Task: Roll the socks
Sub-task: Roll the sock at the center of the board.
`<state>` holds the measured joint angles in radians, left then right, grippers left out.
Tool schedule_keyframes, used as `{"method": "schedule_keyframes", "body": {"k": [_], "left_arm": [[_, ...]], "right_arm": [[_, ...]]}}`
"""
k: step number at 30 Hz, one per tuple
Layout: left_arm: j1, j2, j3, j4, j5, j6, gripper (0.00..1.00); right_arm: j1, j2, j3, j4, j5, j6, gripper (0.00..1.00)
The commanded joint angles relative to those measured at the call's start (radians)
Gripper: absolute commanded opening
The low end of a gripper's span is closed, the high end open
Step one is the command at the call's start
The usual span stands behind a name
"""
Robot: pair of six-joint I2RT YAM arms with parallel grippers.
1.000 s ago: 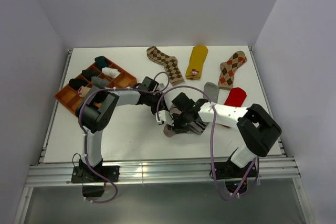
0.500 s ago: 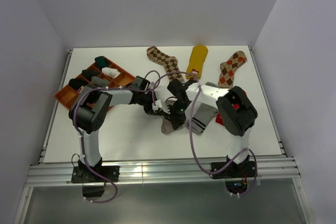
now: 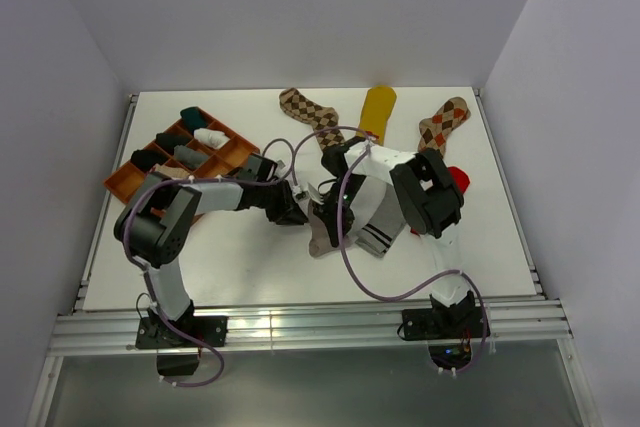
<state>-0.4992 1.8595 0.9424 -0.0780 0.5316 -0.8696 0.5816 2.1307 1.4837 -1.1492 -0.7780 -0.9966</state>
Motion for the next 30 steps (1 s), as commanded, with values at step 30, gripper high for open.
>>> {"method": "schedule_keyframes", "body": {"k": [30], "left_arm": [[-0.314,-0.428,-0.251,0.323,-0.381,0.274,0.49]], "right_arm": [[-0.009,0.146,0.093,-0.049,0.117,0.2,0.18]]}}
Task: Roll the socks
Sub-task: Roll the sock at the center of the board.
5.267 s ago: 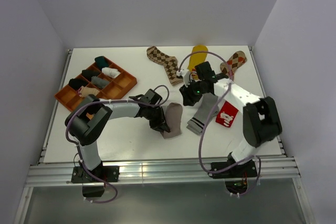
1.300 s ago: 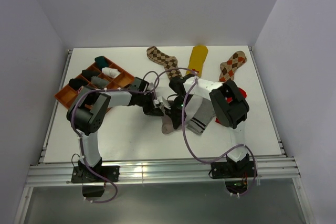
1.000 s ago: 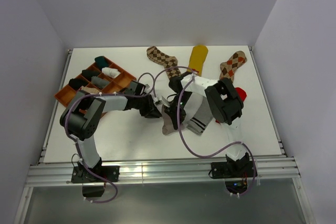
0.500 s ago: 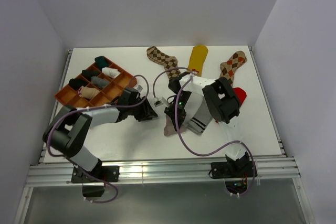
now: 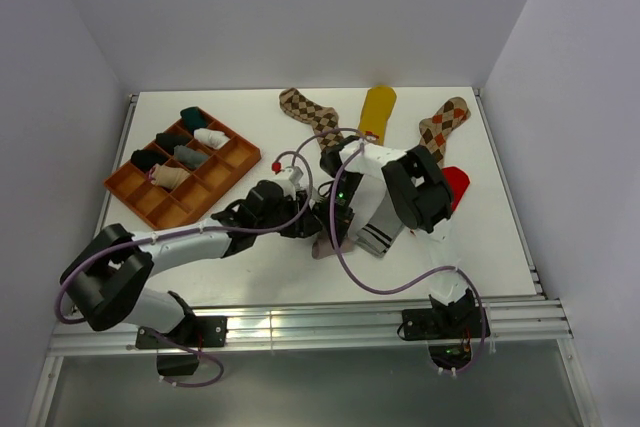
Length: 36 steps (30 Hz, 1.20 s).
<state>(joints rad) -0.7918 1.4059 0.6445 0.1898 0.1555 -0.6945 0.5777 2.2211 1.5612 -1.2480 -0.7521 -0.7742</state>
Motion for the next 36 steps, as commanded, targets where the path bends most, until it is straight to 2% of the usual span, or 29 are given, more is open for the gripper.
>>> {"method": "schedule_keyframes", "body": {"k": [1,6,14,22,25,29,33,36], "left_arm": [[-0.027,0.034,0.05,0.066,-0.004,0.119,0.49],[-0.064,0.074,0.049,0.109,0.022,0.154,0.52],[-0.095,0.172,0.076,0.105,0.047,0.188,0.49],[-0.096,0.206,0.072,0.091,0.05,0.187,0.46],[-0.096,0.222,0.081,0.073,0.055,0.181,0.41],[-0.096,0.249,0.102,0.03,0.052,0.159,0.28],[-0.096,0.255,0.135,-0.038,0.02,0.109,0.01],[-0.098,0.261,0.152,-0.105,0.003,0.081,0.0]], "right_arm": [[-0.006,0.058,0.02,0.045,0.08,-0.023,0.18],[-0.013,0.066,0.036,0.024,0.077,-0.031,0.18],[-0.029,0.074,0.039,0.016,0.069,-0.033,0.18],[-0.039,0.068,0.037,0.012,0.068,-0.037,0.19],[-0.041,0.063,0.03,0.021,0.069,-0.033,0.19],[-0.042,0.051,0.013,0.041,0.074,-0.027,0.2],[-0.044,0.016,-0.013,0.09,0.089,-0.007,0.3],[-0.053,-0.017,-0.027,0.131,0.094,0.016,0.39]]}}
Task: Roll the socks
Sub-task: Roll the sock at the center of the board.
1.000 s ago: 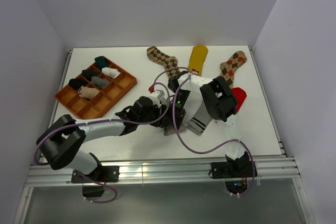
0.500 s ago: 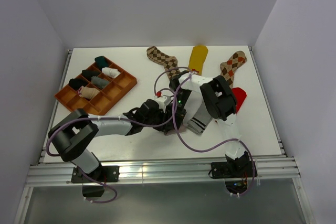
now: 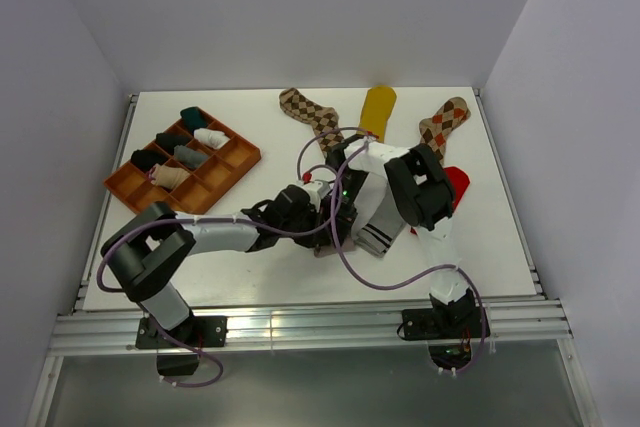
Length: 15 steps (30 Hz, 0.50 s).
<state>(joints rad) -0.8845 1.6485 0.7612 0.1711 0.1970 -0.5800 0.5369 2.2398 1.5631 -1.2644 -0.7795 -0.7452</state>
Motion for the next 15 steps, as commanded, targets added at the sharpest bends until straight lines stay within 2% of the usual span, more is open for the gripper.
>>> {"method": "schedule_keyframes", "body": {"k": [1,6,15], "left_arm": [[-0.005,0.023,0.044,-0.103,-0.045,-0.049,0.0],[-0.005,0.042,0.055,-0.151,-0.028,-0.081,0.0],[-0.005,0.109,0.165,-0.277,-0.007,-0.153,0.0]], "right_arm": [[-0.017,-0.057,-0.034,0.157,0.12,-0.002,0.41],[-0.055,-0.131,-0.055,0.215,0.108,0.033,0.51],[-0.15,-0.269,-0.132,0.301,0.079,0.063,0.55]]}}
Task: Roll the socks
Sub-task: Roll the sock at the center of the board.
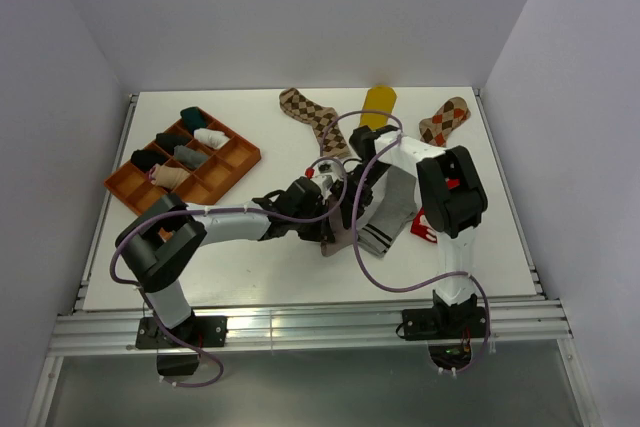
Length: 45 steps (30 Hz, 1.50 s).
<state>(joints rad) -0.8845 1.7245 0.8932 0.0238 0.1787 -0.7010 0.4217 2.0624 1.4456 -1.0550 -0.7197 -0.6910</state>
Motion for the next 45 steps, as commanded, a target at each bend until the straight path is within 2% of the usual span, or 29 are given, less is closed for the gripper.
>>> {"method": "schedule_keyframes", "body": {"k": [1,11,16,21,27,30,35,42,45], "left_arm": [[-0.005,0.043,0.044,-0.142,0.013,-0.044,0.0],[0.018,0.112,0.187,-0.341,0.111,-0.132,0.0],[0.09,0.115,0.196,-0.398,0.177,-0.169,0.0],[0.125,0.148,0.254,-0.478,0.212,-0.144,0.0],[0.13,0.207,0.34,-0.584,0.226,-0.104,0.0],[0.13,0.225,0.369,-0.611,0.232,-0.097,0.0],[0.13,0.245,0.392,-0.621,0.254,-0.089,0.01],[0.13,0.261,0.4,-0.624,0.263,-0.081,0.0],[0.13,0.267,0.398,-0.622,0.271,-0.081,0.0]], "right_arm": [[-0.044,-0.102,-0.027,0.099,0.008,0.014,0.55],[-0.155,-0.266,-0.14,0.217,-0.004,0.034,0.55],[-0.162,-0.448,-0.298,0.366,0.005,0.036,0.56],[-0.152,-0.616,-0.474,0.501,0.037,-0.04,0.59],[0.009,-0.794,-0.665,0.687,0.213,-0.082,0.63],[0.107,-0.812,-0.705,0.737,0.282,-0.091,0.64],[0.219,-0.82,-0.769,0.848,0.393,-0.113,0.66],[0.383,-0.766,-0.803,0.9,0.529,-0.162,0.67],[0.413,-0.736,-0.791,0.899,0.546,-0.165,0.67]]}}
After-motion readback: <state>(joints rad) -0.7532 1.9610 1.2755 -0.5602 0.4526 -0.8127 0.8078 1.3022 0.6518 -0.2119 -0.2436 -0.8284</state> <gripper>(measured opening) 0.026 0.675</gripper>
